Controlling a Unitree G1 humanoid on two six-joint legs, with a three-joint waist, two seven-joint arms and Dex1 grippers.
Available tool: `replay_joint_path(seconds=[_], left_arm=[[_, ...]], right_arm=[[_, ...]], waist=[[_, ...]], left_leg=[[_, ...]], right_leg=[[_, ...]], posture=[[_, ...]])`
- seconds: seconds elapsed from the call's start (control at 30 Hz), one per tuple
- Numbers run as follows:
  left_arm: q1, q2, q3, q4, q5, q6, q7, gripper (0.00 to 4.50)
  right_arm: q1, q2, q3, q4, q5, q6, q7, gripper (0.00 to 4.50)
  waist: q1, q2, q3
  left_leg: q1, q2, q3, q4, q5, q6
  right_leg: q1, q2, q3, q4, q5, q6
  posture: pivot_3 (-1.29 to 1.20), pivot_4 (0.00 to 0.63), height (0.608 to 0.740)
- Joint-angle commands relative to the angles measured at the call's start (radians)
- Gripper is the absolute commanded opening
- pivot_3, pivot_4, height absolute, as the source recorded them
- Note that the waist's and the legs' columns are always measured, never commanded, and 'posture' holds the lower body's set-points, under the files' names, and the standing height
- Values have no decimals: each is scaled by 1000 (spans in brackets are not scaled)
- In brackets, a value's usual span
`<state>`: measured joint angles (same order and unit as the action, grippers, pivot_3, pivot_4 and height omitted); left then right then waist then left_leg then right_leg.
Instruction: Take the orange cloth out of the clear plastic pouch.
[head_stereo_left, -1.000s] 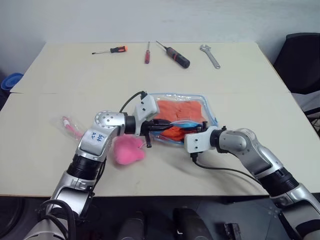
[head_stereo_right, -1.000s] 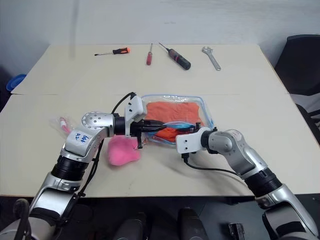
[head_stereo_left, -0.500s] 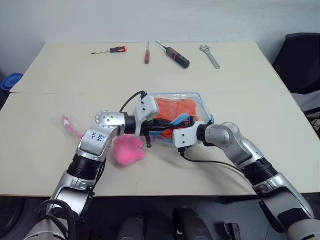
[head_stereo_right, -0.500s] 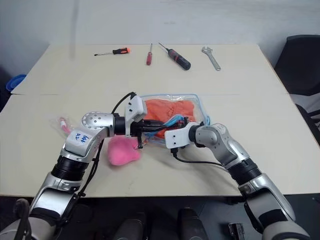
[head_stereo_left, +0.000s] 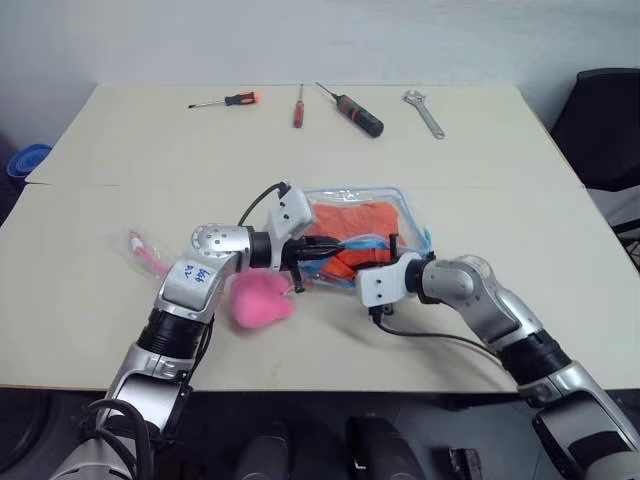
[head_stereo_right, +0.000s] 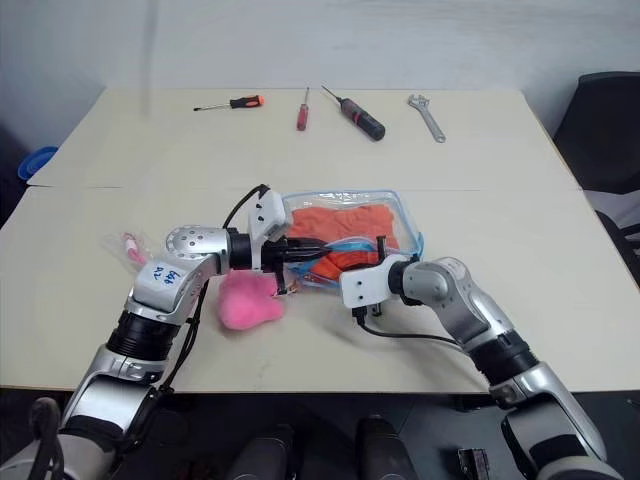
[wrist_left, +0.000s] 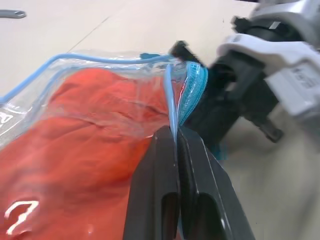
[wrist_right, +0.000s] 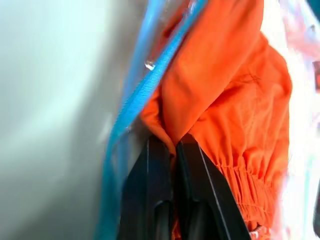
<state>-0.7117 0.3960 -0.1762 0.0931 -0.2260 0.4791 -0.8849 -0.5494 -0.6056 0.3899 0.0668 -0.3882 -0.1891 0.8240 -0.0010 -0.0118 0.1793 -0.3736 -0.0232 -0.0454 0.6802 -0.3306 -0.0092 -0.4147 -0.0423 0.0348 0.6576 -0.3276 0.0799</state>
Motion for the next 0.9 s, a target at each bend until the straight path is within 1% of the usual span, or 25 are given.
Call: replay_joint_path(seconds=[0.03, 0.13, 0.2, 0.27, 0.33, 0.4, 0.47, 0.57, 0.63, 0.73, 0.9], left_arm=[[-47, -23, 30, 62, 32, -41, 75, 0], [-66, -42, 31, 120, 49, -68, 109, 0], [-70, -45, 28, 139, 59, -88, 116, 0], [-67, -29, 8, 169, 99, -145, 119, 0], [-58, -6, -11, 198, 141, -205, 118, 0], [-54, 7, -4, 225, 155, -230, 121, 0], [-53, 21, 2, 243, 164, -253, 118, 0], [-50, 43, 6, 251, 172, -279, 112, 0], [-51, 52, 14, 250, 170, -281, 112, 0], [-47, 67, 19, 246, 169, -288, 111, 0], [-22, 100, 14, 221, 177, -302, 95, 0]], right_arm=[[74, -69, -39, -172, 86, -56, 63, 9], [121, -164, -50, -231, 69, -156, 84, 9], [147, -199, -60, -257, 78, -174, 93, 9], [189, -239, -90, -297, 105, -189, 101, 9], [247, -293, -132, -343, 143, -215, 116, 9], [334, -371, -192, -375, 172, -235, 132, 9], [430, -447, -256, -378, 192, -260, 140, 9], [553, -511, -345, -359, 216, -284, 130, 9], [629, -541, -404, -331, 215, -309, 121, 9], [709, -552, -478, -278, 215, -318, 99, 9], [729, -545, -552, -102, 196, -305, 37, 9]], waist=[[4, 0, 0], [5, 0, 0], [3, 0, 0], [3, 0, 0], [3, 0, 0], [4, 0, 0], [8, 0, 0], [12, -1, 0], [13, -1, 0], [13, -1, 0], [15, -1, 0]], left_leg=[[0, 0, 0, 0, 0, 0], [0, -1, 0, 0, 0, 0], [0, -1, 0, 0, 0, 0], [0, 0, 0, 0, 0, 0], [0, 0, 0, 0, 0, 0], [0, 0, 0, -1, 0, 0], [0, 0, 0, -1, 0, 0], [2, 0, 0, 0, 0, 1], [2, 0, 1, -1, -1, 1], [3, 0, 1, -1, -1, 1], [3, 0, 2, 0, -1, 1]], right_leg=[[0, 0, 0, 0, 0, 0], [0, 0, 0, 0, 0, 0], [0, 0, 0, -1, 0, 0], [0, 0, 0, -1, 0, 0], [0, 0, 0, -1, 0, 0], [0, 0, 0, -1, 0, 0], [1, 0, 0, -1, 0, 0], [3, 0, 0, -2, 0, 0], [3, 0, 1, -1, 0, 0], [3, 1, 1, -1, 0, 0], [3, 0, 1, -1, 0, 0]], posture=[[0, 150, 740], [0, 150, 740], [0, 150, 740], [0, 150, 740], [0, 150, 740], [0, 150, 740], [0, 150, 740], [0, 150, 740], [0, 150, 740], [0, 150, 740], [0, 150, 740]])
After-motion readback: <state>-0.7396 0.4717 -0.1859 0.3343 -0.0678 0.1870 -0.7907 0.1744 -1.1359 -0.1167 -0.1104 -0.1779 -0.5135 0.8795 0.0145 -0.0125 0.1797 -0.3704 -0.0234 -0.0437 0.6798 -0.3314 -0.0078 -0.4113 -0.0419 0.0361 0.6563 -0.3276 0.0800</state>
